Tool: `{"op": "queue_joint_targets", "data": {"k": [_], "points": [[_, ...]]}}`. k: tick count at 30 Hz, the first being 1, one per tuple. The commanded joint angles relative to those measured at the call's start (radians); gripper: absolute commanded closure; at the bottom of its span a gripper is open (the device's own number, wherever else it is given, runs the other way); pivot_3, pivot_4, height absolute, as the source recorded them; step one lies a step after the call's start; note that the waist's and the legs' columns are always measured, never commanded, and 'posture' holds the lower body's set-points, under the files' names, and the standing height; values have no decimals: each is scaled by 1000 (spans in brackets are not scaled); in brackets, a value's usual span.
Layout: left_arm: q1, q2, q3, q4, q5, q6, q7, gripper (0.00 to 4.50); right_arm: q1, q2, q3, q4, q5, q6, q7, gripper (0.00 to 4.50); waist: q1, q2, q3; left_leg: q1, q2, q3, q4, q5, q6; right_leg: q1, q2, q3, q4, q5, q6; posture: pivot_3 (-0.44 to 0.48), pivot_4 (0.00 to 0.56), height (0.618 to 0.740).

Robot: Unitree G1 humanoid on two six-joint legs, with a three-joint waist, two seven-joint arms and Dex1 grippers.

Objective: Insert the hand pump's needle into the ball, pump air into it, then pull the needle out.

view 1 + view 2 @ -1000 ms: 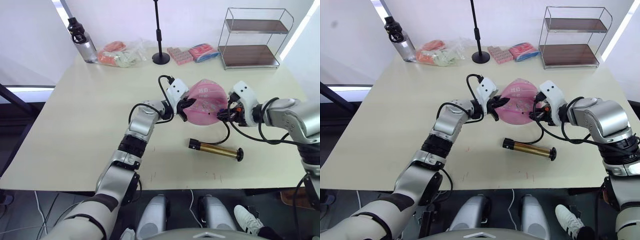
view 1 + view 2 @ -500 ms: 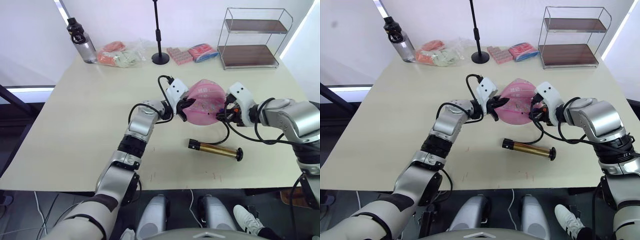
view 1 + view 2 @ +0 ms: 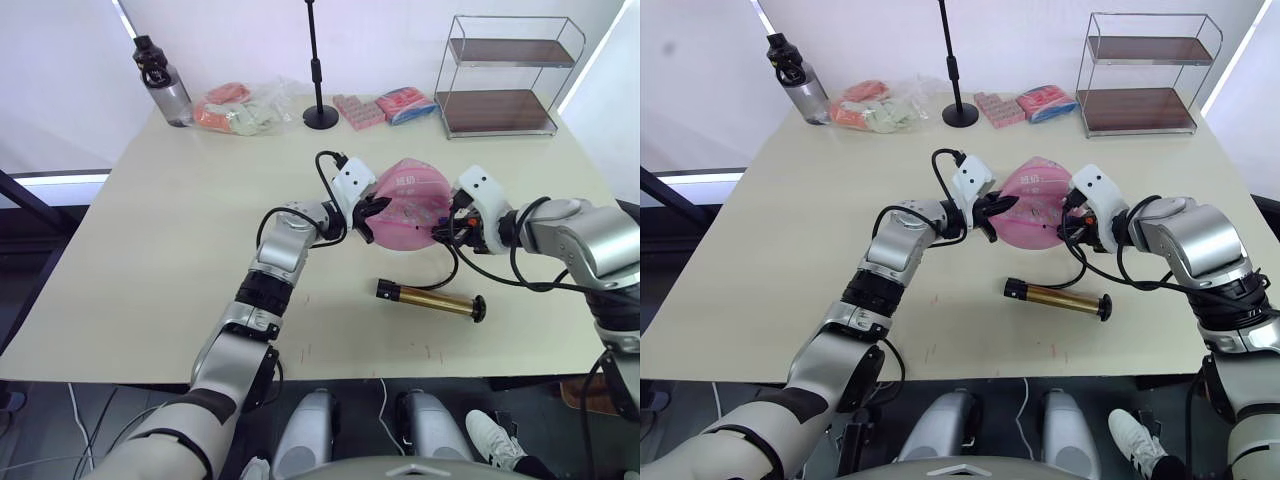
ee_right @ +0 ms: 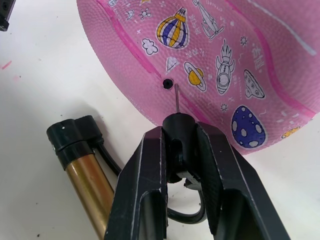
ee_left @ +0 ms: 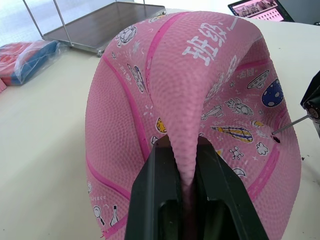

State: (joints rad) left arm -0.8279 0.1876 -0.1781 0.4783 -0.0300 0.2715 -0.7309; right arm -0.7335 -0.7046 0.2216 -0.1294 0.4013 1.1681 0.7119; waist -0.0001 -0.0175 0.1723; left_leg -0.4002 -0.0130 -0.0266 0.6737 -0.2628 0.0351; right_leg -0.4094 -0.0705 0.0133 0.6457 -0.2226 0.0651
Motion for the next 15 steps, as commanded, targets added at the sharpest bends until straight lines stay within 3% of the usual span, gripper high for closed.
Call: {"op": "queue_joint_targets", "data": {"k": [1,15], "points": [[20,-8,-24,1,14,10,3,4485,4,-5,8,-12,-3,-33,29,4183,0,0,0,0,0,0,0,0,0,0,0,0,0,0,0,0,150,740],[26,-5,-29,2,12,11,3,4485,21,-11,12,13,-51,-66,51,4183,1,0,0,0,0,0,0,0,0,0,0,0,0,0,0,0,150,740]]}}
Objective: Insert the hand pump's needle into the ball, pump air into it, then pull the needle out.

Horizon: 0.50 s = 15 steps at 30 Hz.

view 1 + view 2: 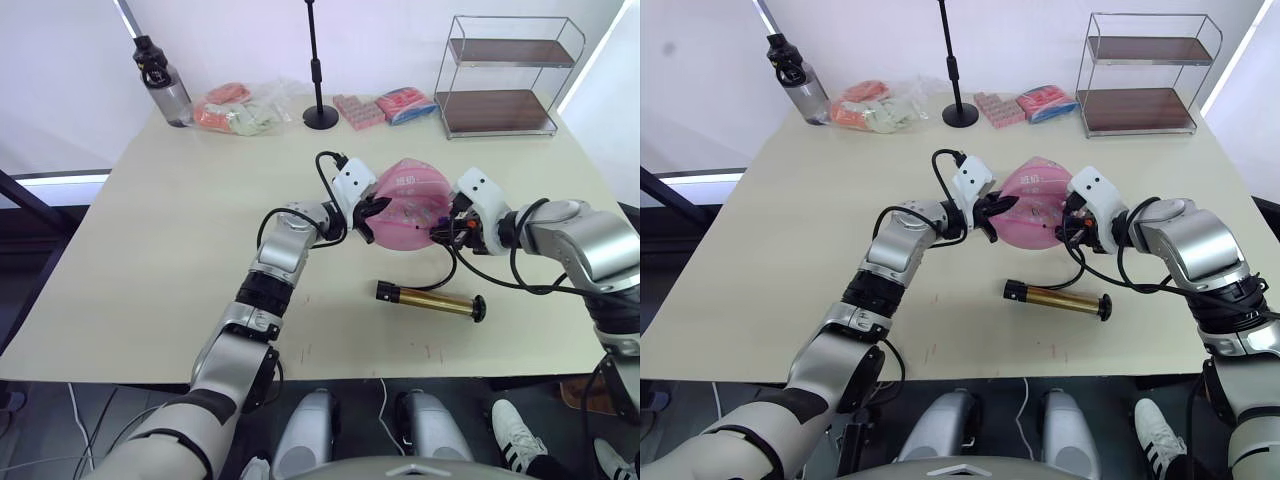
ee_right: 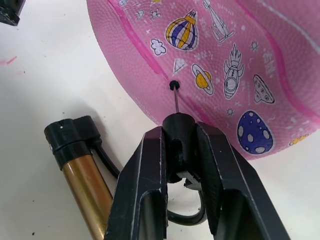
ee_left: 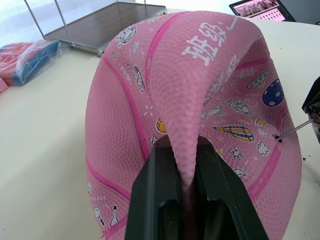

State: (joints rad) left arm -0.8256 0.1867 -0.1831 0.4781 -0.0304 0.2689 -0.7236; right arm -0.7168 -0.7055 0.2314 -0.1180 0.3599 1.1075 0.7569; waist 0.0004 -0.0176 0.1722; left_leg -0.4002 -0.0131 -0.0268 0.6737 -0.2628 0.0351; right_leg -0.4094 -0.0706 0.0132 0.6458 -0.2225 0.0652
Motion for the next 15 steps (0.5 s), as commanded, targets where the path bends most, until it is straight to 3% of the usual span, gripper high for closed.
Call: {"op": "queue_joint_targets", "data": {"k": [1,15], "points": [[25,-4,-24,2,13,13,-4,4485,6,-11,3,5,-14,-5,6,4183,0,0,0,0,0,0,0,0,0,0,0,0,0,0,0,0,150,740],[27,1,-24,1,11,15,-6,4485,17,-16,19,18,-40,0,11,4183,1,0,0,0,0,0,0,0,0,0,0,0,0,0,0,0,150,740]]}}
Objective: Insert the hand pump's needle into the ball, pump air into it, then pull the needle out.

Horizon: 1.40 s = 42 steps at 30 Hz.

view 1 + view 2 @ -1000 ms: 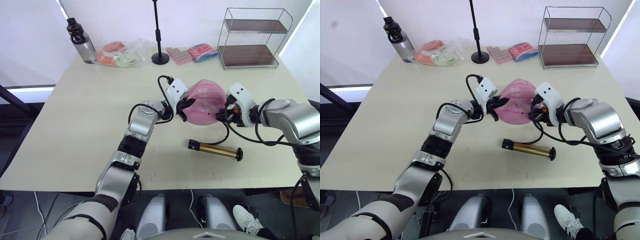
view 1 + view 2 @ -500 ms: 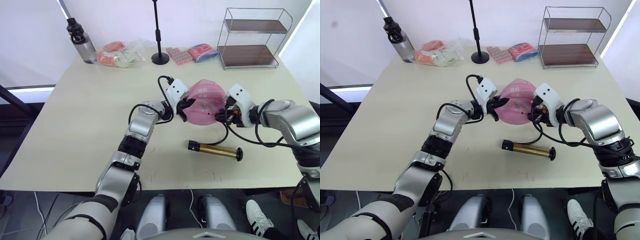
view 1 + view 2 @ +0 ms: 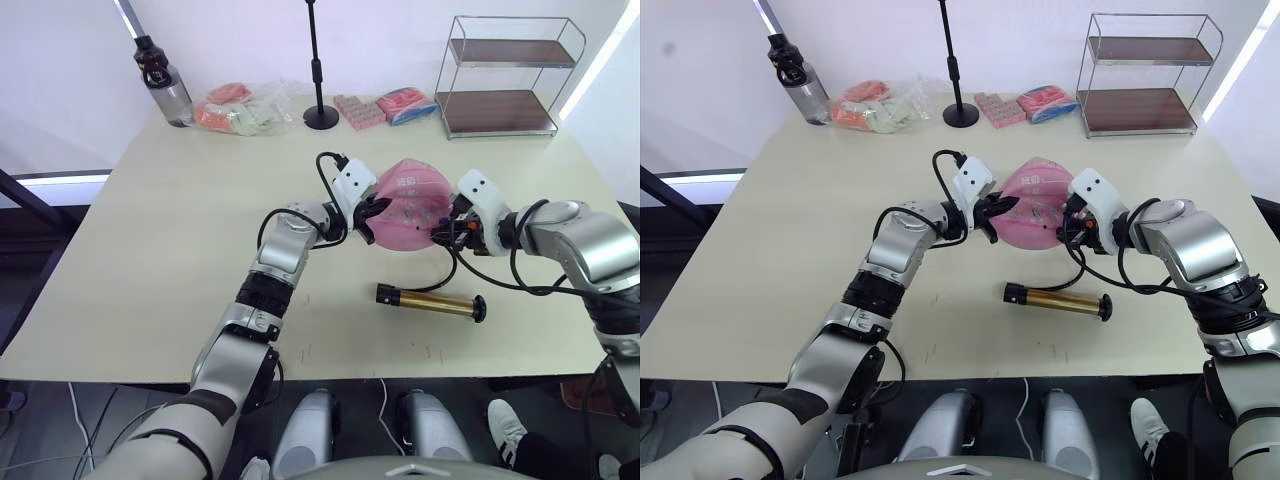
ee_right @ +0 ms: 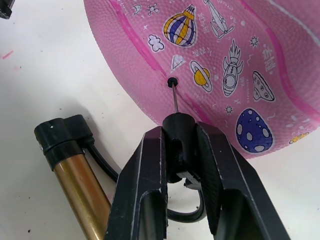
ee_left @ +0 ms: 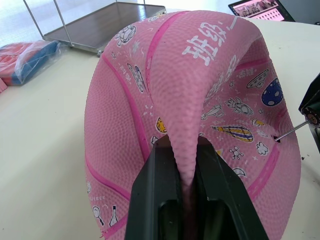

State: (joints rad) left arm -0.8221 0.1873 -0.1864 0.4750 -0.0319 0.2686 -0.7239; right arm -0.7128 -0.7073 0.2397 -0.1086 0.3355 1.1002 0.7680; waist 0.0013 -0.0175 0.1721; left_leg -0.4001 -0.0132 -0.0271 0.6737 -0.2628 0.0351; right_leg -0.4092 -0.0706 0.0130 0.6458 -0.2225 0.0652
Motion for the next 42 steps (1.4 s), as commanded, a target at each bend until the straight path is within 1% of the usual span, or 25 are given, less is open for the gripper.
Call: {"op": "queue_joint_targets", "data": {"k": [1,17,23,35,42], "points": [[24,2,-20,4,13,16,-5,4485,14,-15,10,14,-19,4,-1,4183,0,0,0,0,0,0,0,0,0,0,0,0,0,0,0,0,150,740],[25,8,-21,9,16,13,-6,4485,20,-21,20,39,-38,-8,0,4183,1,0,0,0,0,0,0,0,0,0,0,0,0,0,0,0,150,740],[31,6,-23,3,14,13,-6,4485,16,-20,28,31,-38,14,2,4183,1,0,0,0,0,0,0,0,0,0,0,0,0,0,0,0,150,740],[51,-15,-28,-30,-3,44,-17,4485,-87,15,72,24,-25,135,-7,4183,1,0,-1,0,0,0,0,0,0,0,0,0,0,0,0,0,150,740],[48,-25,-29,-21,-1,46,-14,4485,-117,48,80,20,-26,136,-16,4183,-3,0,-1,0,0,0,0,0,0,0,0,0,0,0,0,0,150,740]]}}
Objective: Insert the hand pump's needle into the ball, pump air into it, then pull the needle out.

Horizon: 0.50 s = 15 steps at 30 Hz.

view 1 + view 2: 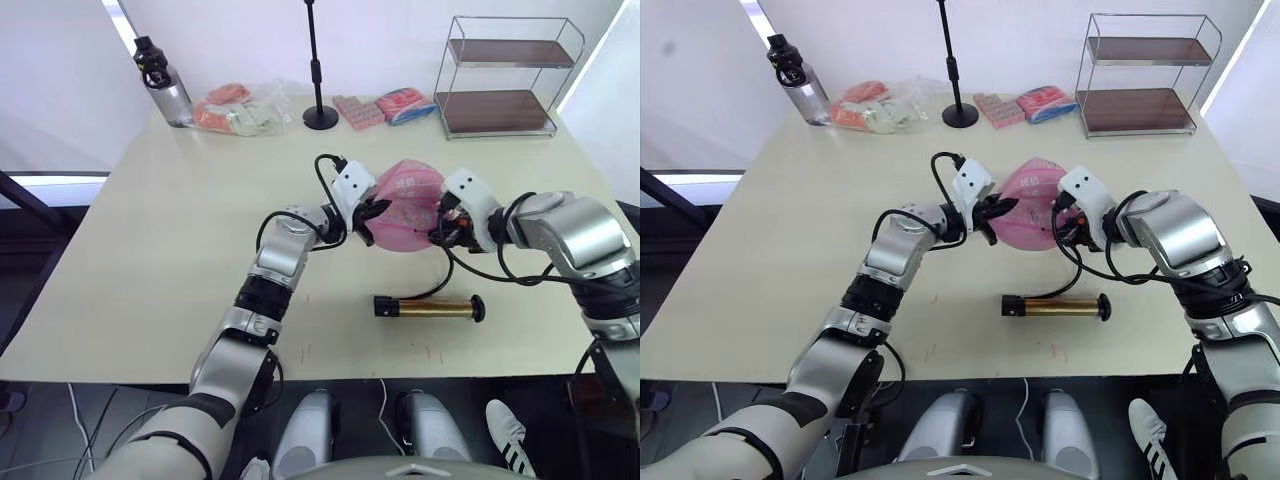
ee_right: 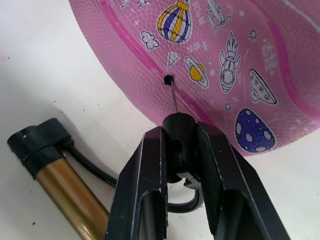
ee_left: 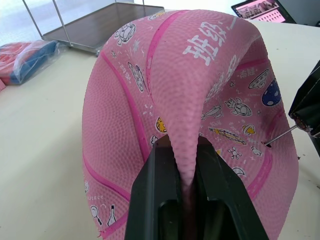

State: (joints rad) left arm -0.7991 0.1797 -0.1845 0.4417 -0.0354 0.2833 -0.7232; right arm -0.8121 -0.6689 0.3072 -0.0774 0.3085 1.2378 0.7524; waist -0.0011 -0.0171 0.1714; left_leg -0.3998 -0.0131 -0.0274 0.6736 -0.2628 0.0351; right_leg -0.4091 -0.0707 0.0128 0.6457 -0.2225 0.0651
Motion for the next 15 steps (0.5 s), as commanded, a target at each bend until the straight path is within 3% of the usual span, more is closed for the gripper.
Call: {"op": "queue_joint_targets", "data": {"k": [1,15], "points": [[25,-18,-30,13,2,31,-14,4485,-18,9,17,-14,0,0,3,4183,-2,0,0,0,0,0,0,0,0,0,0,0,0,0,0,0,150,740],[25,-24,-26,27,8,19,-5,4485,-31,-67,135,-14,-48,-66,96,4183,1,0,0,0,0,0,0,0,0,0,0,0,0,0,0,0,150,740]]}}
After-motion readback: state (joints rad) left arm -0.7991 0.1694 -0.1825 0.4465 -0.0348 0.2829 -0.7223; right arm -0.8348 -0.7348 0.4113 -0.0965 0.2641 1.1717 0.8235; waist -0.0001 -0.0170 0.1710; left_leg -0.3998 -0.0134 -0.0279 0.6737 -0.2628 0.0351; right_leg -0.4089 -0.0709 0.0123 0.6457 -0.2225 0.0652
